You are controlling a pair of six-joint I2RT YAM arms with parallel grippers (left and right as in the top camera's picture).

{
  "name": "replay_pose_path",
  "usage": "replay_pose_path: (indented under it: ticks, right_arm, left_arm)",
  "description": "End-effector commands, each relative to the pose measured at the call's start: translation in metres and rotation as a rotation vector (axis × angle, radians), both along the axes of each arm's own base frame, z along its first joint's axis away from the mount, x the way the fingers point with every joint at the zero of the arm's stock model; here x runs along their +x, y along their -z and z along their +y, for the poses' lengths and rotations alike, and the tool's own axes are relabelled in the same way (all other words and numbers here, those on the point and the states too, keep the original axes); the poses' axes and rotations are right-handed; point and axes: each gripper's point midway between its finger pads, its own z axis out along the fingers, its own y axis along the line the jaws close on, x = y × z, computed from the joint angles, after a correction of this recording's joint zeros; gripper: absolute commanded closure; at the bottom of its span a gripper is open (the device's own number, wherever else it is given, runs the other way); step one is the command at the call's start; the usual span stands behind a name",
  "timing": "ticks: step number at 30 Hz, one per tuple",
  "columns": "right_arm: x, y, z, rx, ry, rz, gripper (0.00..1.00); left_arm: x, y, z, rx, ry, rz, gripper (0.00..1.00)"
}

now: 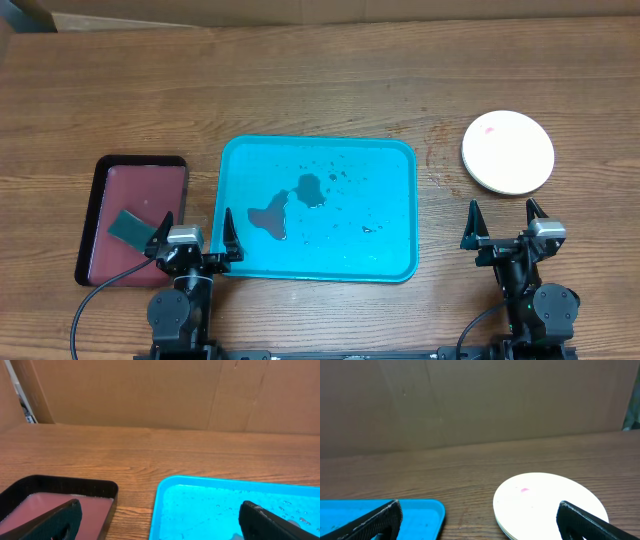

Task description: Clean dirty plates on tray and stack at the side

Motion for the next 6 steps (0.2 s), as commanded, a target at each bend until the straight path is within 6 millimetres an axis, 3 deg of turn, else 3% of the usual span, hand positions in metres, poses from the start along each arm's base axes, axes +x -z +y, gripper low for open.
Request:
replay_pose_path:
  ticks: [1,6]
  right_arm:
    - [0.0001,0.0009,-0.0012,-0.004,0.006,-0.007,0.00]
    - [0.0001,0.0009,-0.0012,-0.004,0.006,-0.007,0.00]
  left_arm:
    - [-0.0003,-0.0006,0.0003,0.009,0.001,-0.007,0.00]
    - [-0.0003,-0.0006,0.0003,0.009,0.001,-0.007,0.00]
